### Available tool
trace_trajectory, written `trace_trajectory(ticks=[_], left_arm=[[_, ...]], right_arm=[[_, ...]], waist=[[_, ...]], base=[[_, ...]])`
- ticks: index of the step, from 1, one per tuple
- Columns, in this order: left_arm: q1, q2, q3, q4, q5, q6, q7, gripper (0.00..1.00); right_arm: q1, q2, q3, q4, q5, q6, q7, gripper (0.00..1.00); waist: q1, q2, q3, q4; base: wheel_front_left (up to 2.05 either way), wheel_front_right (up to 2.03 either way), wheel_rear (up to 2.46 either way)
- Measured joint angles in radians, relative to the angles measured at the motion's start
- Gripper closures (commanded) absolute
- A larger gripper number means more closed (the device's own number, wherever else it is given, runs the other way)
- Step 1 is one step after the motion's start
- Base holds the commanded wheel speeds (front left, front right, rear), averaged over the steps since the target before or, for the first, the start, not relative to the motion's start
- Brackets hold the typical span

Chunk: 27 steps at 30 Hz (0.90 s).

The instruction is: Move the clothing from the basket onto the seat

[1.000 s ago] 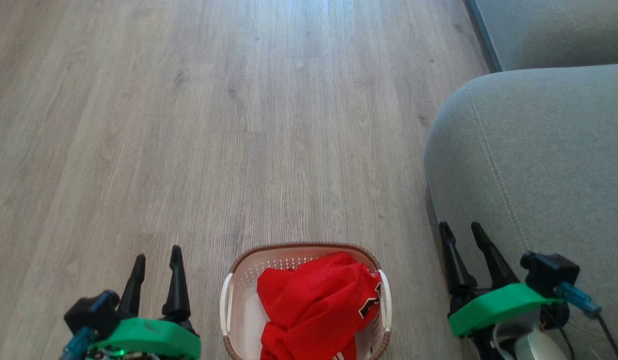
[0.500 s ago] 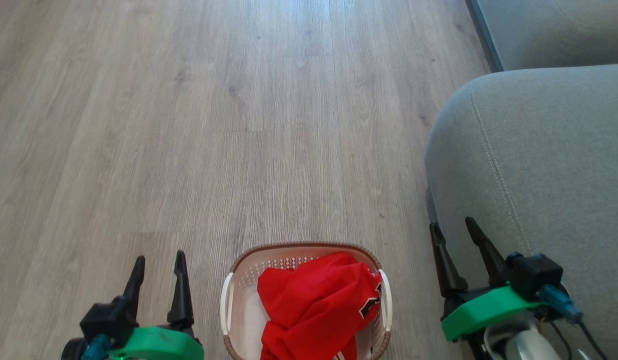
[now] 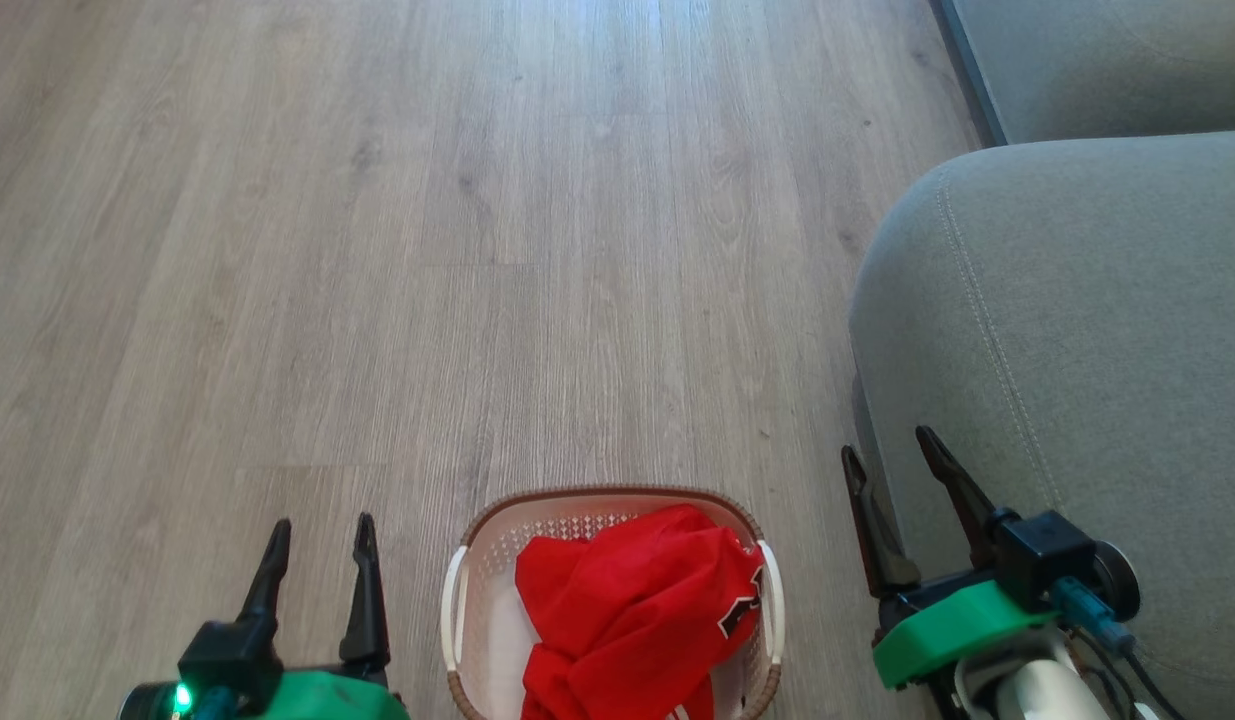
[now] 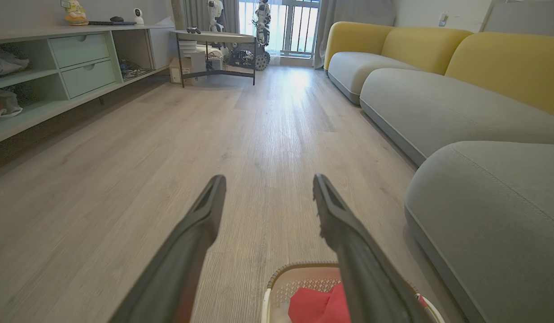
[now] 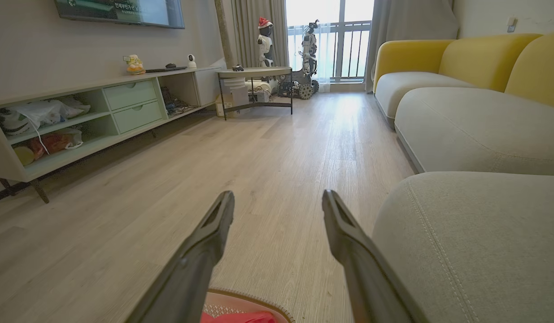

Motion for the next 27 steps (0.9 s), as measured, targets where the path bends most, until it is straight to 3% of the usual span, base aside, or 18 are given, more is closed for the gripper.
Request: trace_trajectory(ticks=[27], left_arm=[[-0.001,0.001,-0.015,0.036,-0.009,-0.01,0.0,0.0]], right_arm=[[0.0,0.0,-0.025,0.0,-0.001,0.0,0.0,0.0]], waist=[[0.0,0.0,0.009,0.005]], base=[[0.0,0.0,0.0]])
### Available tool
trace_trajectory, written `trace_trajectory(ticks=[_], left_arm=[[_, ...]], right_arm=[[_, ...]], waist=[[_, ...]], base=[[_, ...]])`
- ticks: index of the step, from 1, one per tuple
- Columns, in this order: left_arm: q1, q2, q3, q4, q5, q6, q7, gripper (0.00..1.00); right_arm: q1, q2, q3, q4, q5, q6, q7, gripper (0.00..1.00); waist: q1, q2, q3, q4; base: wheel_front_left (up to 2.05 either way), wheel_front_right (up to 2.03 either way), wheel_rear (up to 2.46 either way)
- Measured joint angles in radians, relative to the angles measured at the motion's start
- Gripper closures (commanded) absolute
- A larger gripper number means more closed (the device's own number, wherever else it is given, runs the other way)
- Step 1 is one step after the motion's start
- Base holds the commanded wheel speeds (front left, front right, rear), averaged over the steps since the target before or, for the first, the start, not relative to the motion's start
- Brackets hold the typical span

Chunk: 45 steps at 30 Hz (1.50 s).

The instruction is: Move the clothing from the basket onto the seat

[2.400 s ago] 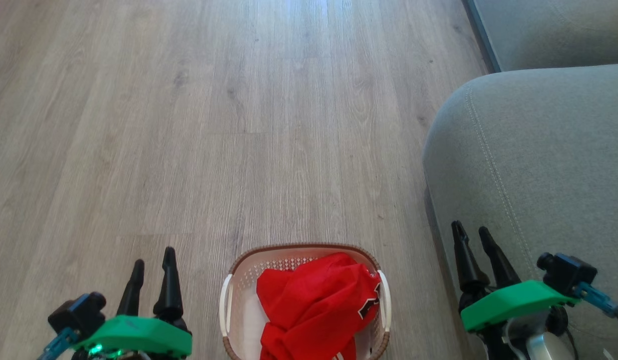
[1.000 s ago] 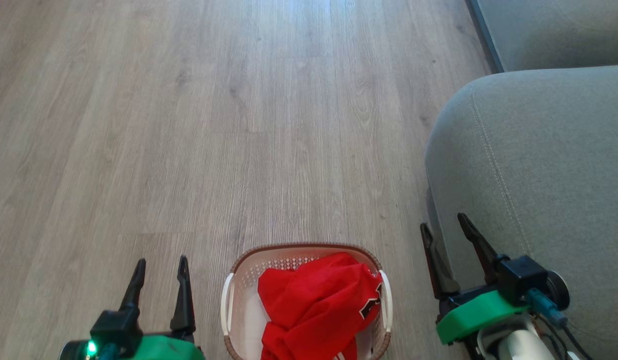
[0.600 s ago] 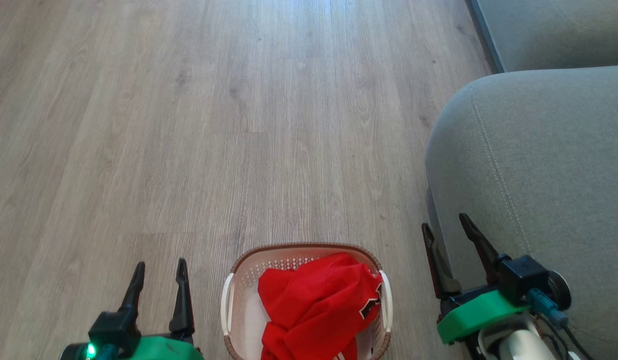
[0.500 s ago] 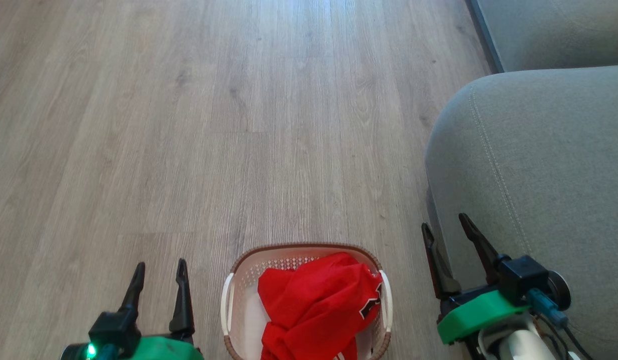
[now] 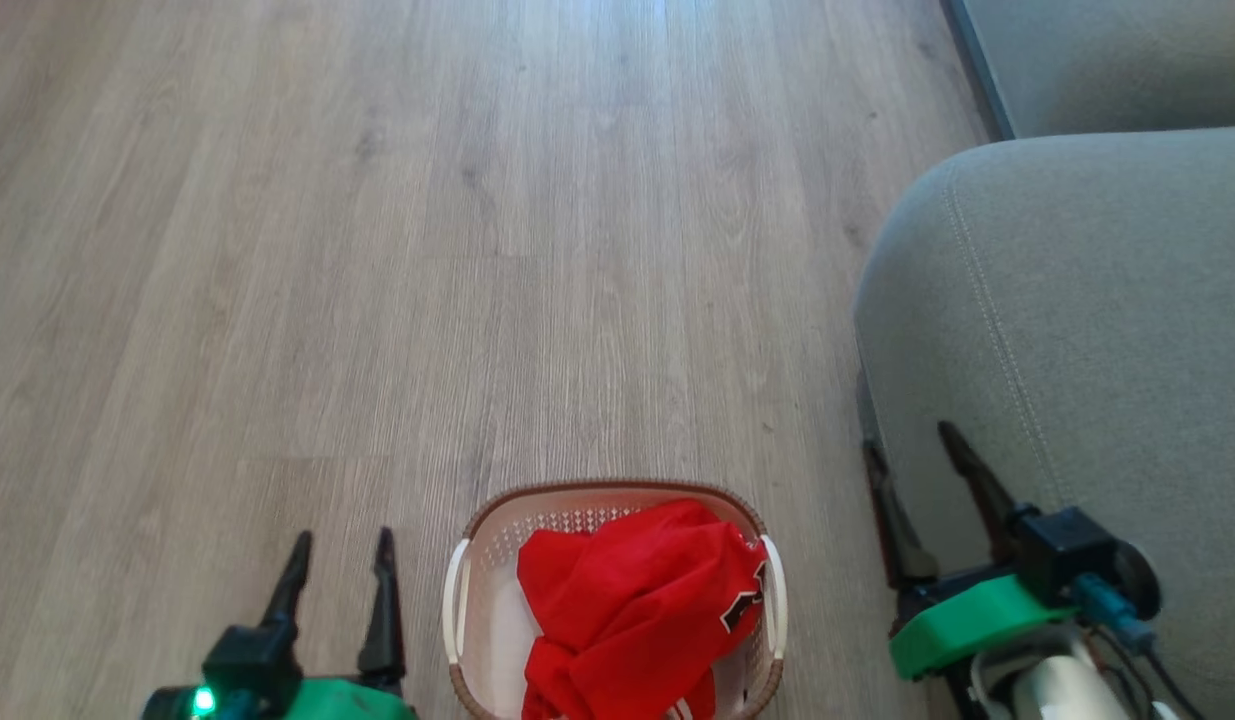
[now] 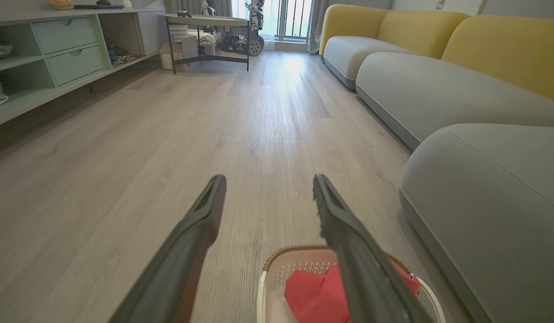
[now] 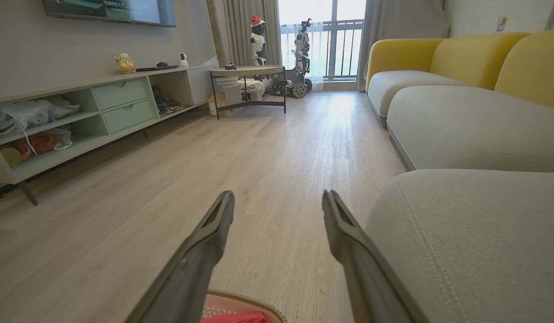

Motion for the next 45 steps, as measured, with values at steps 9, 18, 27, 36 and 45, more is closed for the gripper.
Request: trace_trajectory(ticks=[9,18,27,36,45], left_arm=[[-0.102,0.002,-0.062,0.076,0.046,-0.05,0.0,0.0],[-0.33,0.002,-0.185,0.237,0.055,-0.078,0.0,0.0],[-0.605,-0.003,-0.393,0.464,0.04,-0.092,0.0,0.0],[-0.821,-0.004,-0.588,0.636,-0.007,-0.08,0.0,0.0],[-0.971,-0.006,-0.732,0.775,-0.021,-0.064,-0.001,0.0]], right_arm=[[-0.057,0.0,-0.104,-0.055,-0.04,0.0,-0.002,0.0],[-0.183,-0.001,-0.178,-0.128,-0.073,0.0,-0.004,0.0],[-0.349,-0.003,-0.201,-0.211,-0.086,0.0,-0.007,0.0],[-0.457,-0.009,-0.176,-0.288,-0.093,0.0,-0.007,0.0],[-0.493,-0.015,-0.156,-0.334,-0.092,0.0,-0.007,0.0]], waist=[[0.0,0.0,0.102,0.005],[0.0001,0.0,0.279,0.007],[0.0003,-0.0001,0.52,0.006],[0.0004,-0.0001,0.735,0.0],[0.0002,-0.0001,0.874,-0.021]], base=[[0.0,0.0,0.0],[0.0,0.0,0.0],[0.0,0.0,0.0],[0.0,0.0,0.0],[0.0,0.0,0.0]])
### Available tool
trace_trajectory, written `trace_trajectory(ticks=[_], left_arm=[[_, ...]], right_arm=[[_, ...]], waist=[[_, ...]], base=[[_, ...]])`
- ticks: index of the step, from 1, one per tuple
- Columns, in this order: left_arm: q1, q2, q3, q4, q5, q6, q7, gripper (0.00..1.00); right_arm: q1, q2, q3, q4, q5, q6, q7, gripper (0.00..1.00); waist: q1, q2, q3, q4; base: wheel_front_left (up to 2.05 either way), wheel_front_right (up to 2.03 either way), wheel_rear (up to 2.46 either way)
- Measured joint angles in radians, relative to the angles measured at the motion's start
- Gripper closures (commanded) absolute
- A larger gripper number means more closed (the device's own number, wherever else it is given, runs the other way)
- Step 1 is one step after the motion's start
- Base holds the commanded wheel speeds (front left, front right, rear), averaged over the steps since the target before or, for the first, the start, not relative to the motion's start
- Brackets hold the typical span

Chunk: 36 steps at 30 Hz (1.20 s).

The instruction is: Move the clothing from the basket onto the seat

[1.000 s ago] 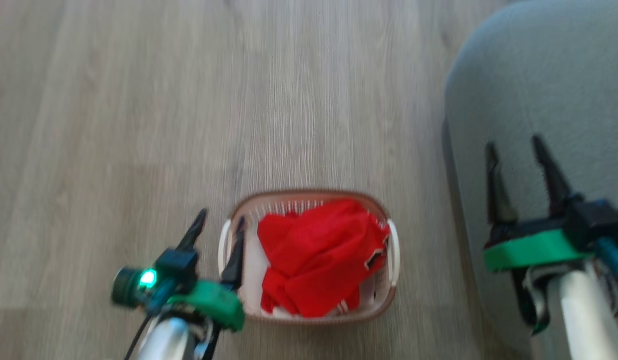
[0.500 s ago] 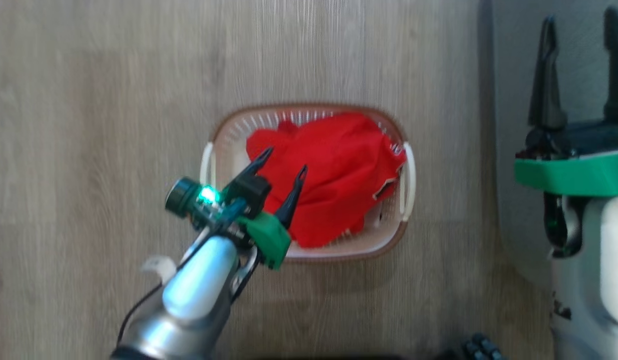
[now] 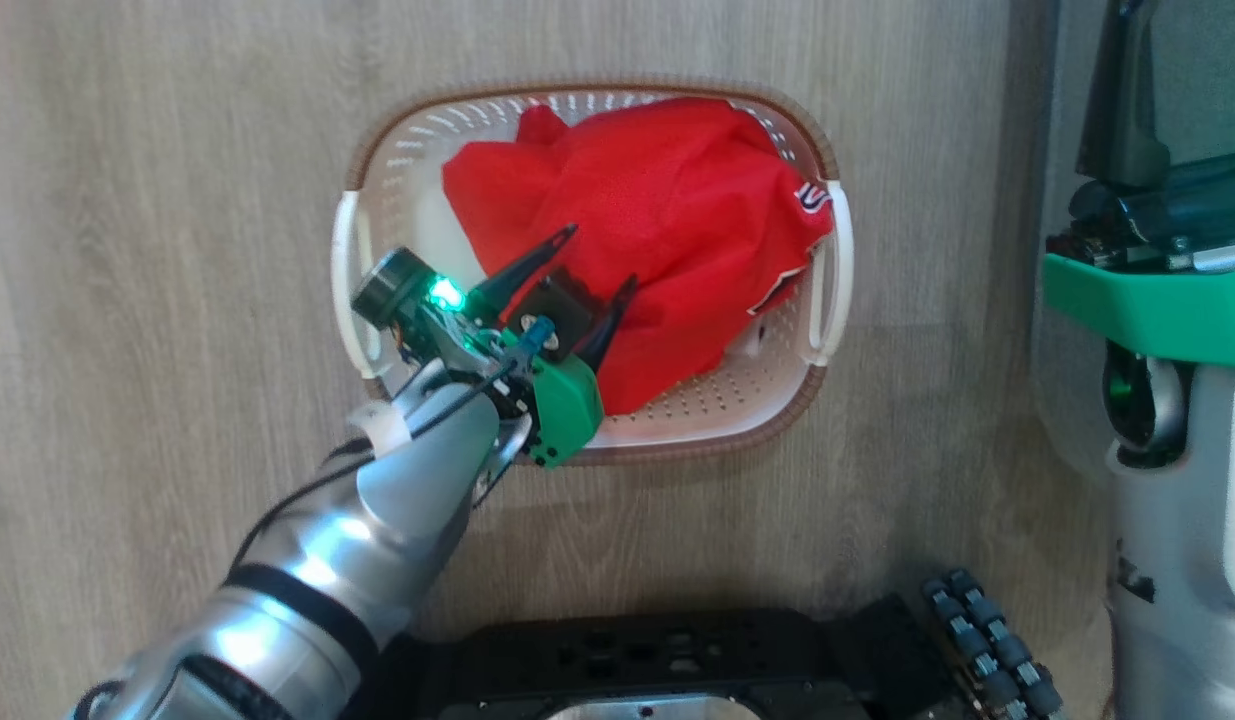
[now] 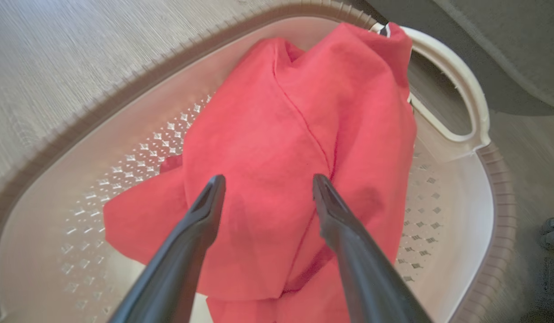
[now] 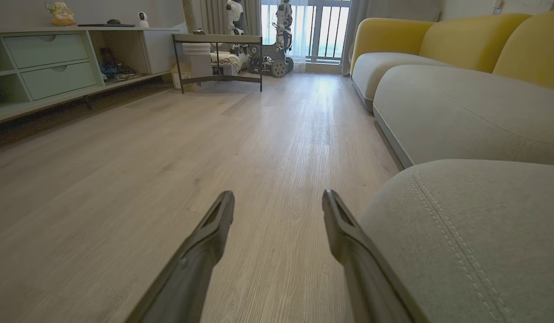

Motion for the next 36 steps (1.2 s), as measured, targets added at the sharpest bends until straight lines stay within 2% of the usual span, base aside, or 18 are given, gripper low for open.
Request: trace_trajectory(ticks=[8,17,19,25,26,27,28,29,36], left_arm=[[-0.083,0.0,-0.112,0.1,-0.065,0.002,0.003,0.0],[-0.133,0.002,-0.236,0.094,-0.132,0.004,0.037,0.0],[-0.143,0.002,-0.259,0.093,-0.145,0.012,0.037,0.0],[-0.165,0.003,-0.302,0.117,-0.178,0.071,0.07,0.0],[-0.168,0.003,-0.308,0.123,-0.186,0.077,0.073,0.07],[-0.169,0.004,-0.314,0.127,-0.194,0.081,0.073,0.48],[-0.169,0.004,-0.316,0.128,-0.203,0.083,0.073,0.69],[-0.169,0.004,-0.319,0.129,-0.212,0.083,0.073,1.0],[-0.168,0.005,-0.34,0.13,-0.256,0.083,0.044,1.0]], right_arm=[[-0.015,-0.001,0.012,-0.023,0.013,0.0,0.0,0.0],[-0.015,-0.001,0.016,-0.026,0.035,0.0,0.0,0.0],[-0.016,-0.001,0.016,-0.026,0.035,0.0,0.0,0.0],[-0.025,-0.001,0.02,-0.025,0.044,0.0,0.0,0.0],[-0.027,-0.001,0.02,-0.024,0.044,0.0,0.0,0.0],[-0.03,-0.001,0.019,-0.023,0.044,0.0,0.0,0.0],[-0.033,-0.001,0.018,-0.022,0.044,0.0,0.0,0.0],[-0.034,-0.001,0.017,-0.021,0.044,0.0,0.0,0.0],[-0.033,-0.001,0.014,0.001,0.045,0.0,0.0,0.0]], waist=[[-0.0001,0.0001,0.045,-0.039],[-0.0001,0.0001,0.066,-0.064],[-0.0001,0.0001,0.069,-0.066],[-0.0001,0.0001,0.073,-0.074],[-0.0001,0.0001,0.072,-0.075],[-0.0001,0.0001,0.072,-0.076],[-0.0001,0.0001,0.07,-0.076],[-0.0001,0.0001,0.068,-0.076],[-0.0001,0.0001,0.035,-0.072]], base=[[0.0,0.0,0.0],[0.0,0.0,0.0],[0.0,0.0,0.0],[0.0,0.0,0.0],[0.0,0.0,0.0],[0.0,0.0,0.0],[0.0,0.0,0.0],[0.0,0.0,0.0],[0.0,0.0,0.0]])
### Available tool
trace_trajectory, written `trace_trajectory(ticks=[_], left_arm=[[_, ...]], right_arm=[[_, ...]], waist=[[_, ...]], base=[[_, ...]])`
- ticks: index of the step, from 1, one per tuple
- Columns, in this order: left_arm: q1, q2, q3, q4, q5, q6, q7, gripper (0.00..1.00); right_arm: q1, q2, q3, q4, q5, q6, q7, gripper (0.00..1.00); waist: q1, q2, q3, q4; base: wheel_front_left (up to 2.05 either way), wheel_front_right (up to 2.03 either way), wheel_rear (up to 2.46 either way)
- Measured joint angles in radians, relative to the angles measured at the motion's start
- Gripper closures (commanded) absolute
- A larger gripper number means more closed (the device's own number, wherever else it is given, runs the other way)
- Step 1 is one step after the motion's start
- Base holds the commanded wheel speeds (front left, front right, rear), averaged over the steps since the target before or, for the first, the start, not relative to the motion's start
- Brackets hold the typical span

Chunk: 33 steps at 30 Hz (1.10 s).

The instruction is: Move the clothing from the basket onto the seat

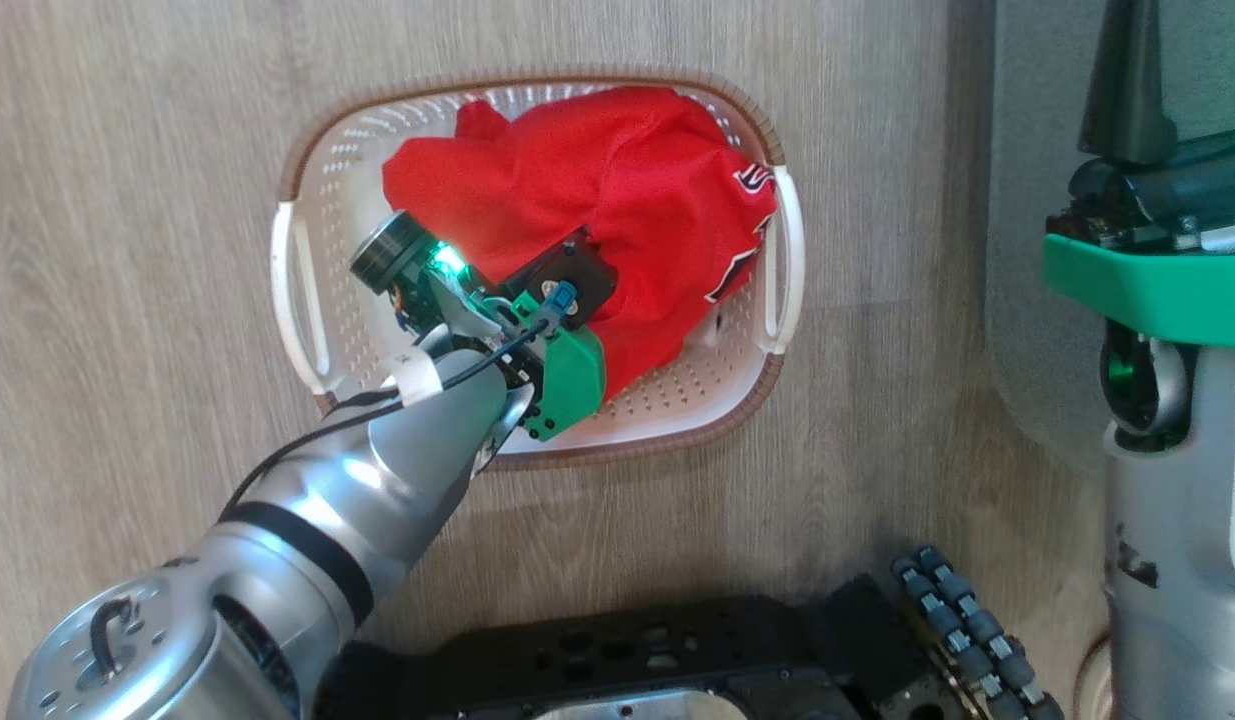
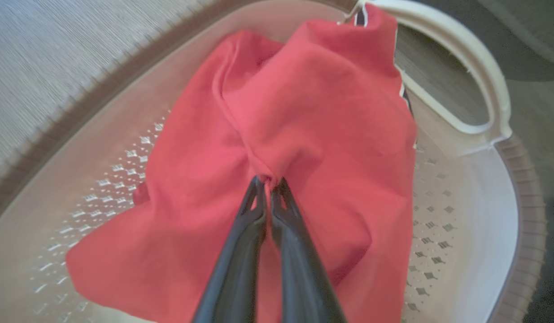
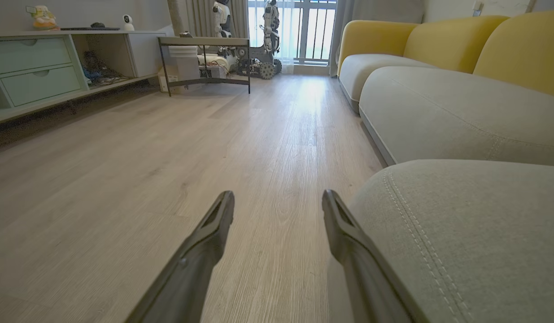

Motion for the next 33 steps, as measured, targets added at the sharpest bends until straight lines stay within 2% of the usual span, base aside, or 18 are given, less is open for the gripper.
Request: trace_trajectory(ticks=[7,14,17,23,33], left_arm=[[0.016,0.0,-0.008,-0.028,-0.058,0.002,-0.035,1.0],[0.085,0.0,0.001,-0.087,-0.113,0.016,-0.043,1.0],[0.117,0.0,0.038,-0.141,-0.137,0.019,-0.043,1.0],[0.178,0.0,0.109,-0.192,-0.19,-0.014,-0.043,1.0],[0.231,0.013,0.201,-0.257,-0.211,-0.034,-0.043,1.0]], right_arm=[[0.004,0.0,0.006,0.05,0.01,0.0,0.0,0.0],[0.069,0.0,0.008,0.142,0.01,0.0,0.0,0.0],[0.136,0.0,0.007,0.213,0.01,0.0,0.0,0.0],[0.241,0.0,0.015,0.299,0.015,0.0,0.0,0.0],[0.391,0.001,0.054,0.379,0.027,0.0,0.0,0.0]], waist=[[0.0,0.0,-0.077,0.01],[0.0,0.0,-0.206,0.025],[-0.0001,0.0,-0.303,0.038],[-0.0001,0.0001,-0.468,0.054],[-0.0001,0.0001,-0.753,0.068]], base=[[0.0,0.0,0.0],[0.0,0.0,0.0],[0.0,0.0,0.0],[0.0,0.0,0.0],[0.0,0.0,0.0]])
